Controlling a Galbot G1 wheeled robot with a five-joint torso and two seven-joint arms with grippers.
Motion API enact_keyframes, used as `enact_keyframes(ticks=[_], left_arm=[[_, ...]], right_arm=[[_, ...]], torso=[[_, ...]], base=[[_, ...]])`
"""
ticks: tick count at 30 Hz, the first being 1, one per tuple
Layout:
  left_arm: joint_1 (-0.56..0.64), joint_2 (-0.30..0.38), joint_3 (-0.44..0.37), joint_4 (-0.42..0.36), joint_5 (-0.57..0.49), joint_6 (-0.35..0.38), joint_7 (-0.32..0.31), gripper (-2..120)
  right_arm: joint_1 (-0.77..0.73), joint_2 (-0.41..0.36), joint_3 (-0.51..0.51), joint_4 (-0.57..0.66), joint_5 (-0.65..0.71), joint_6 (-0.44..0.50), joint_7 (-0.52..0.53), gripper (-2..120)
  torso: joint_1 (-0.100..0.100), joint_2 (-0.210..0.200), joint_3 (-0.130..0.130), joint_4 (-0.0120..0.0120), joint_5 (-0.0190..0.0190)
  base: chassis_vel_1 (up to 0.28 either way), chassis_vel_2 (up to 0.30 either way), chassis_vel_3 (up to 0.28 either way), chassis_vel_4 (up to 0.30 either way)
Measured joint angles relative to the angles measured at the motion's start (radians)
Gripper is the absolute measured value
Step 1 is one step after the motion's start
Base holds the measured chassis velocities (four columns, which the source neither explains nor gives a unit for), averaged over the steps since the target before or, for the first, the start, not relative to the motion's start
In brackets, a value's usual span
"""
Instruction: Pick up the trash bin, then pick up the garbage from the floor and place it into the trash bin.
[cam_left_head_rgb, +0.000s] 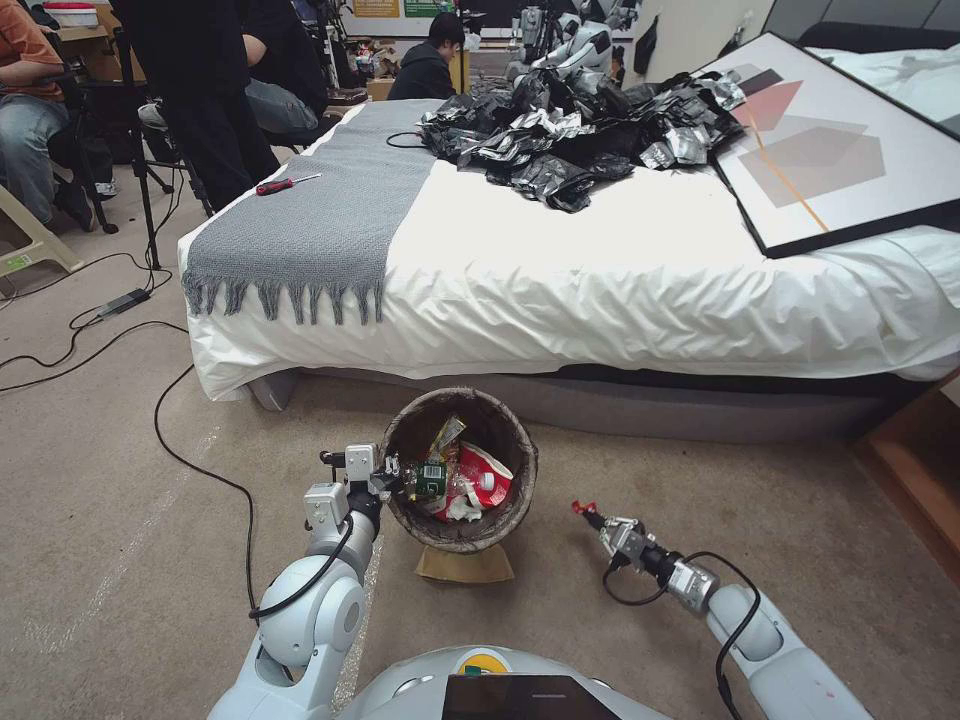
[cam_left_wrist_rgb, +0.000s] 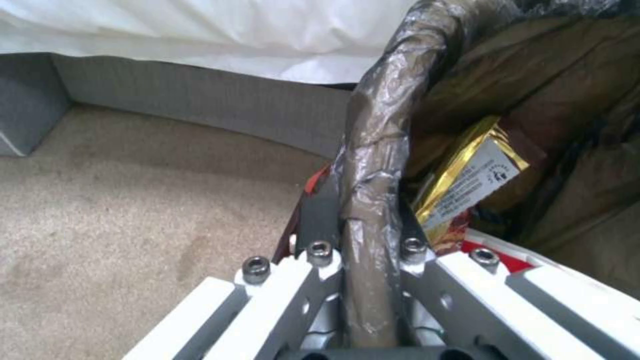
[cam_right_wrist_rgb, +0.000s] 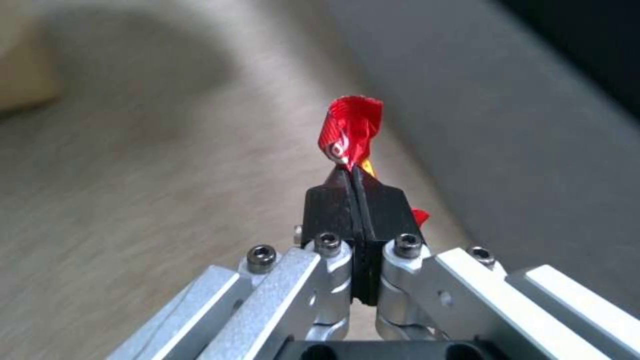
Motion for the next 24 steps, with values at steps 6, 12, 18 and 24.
enact_keyframes(ticks=[6,12,18,24], left_arm=[[-0.004,0.001,-0.009,-0.002,-0.010,0.003,-0.001,0],[-0.007,0.004,-0.010,-0.002,-0.015,0.006,-0.001,0],[-0.007,0.012,0.005,0.019,-0.010,0.006,-0.001,0],[-0.001,0.018,0.021,0.025,0.003,0.003,0.002,0]], right_arm=[[-0.022,0.025,0.099,0.009,0.057,0.033,0.045,0],[-0.032,0.090,0.199,0.063,0.291,0.072,0.125,0],[-0.073,0.150,0.178,0.405,0.678,0.080,0.070,0],[-0.065,0.093,0.045,0.667,0.670,-0.010,0.078,0]], torso=[[0.000,0.000,0.000,-0.0001,0.0000],[0.000,0.000,0.000,-0.0001,0.0000],[0.000,0.000,0.000,0.0001,-0.0003],[0.000,0.000,0.000,0.0000,0.0000]], base=[[0.000,0.000,0.000,0.000],[0.000,0.000,0.000,0.000],[0.000,0.000,0.000,0.000],[0.000,0.000,0.000,0.000]])
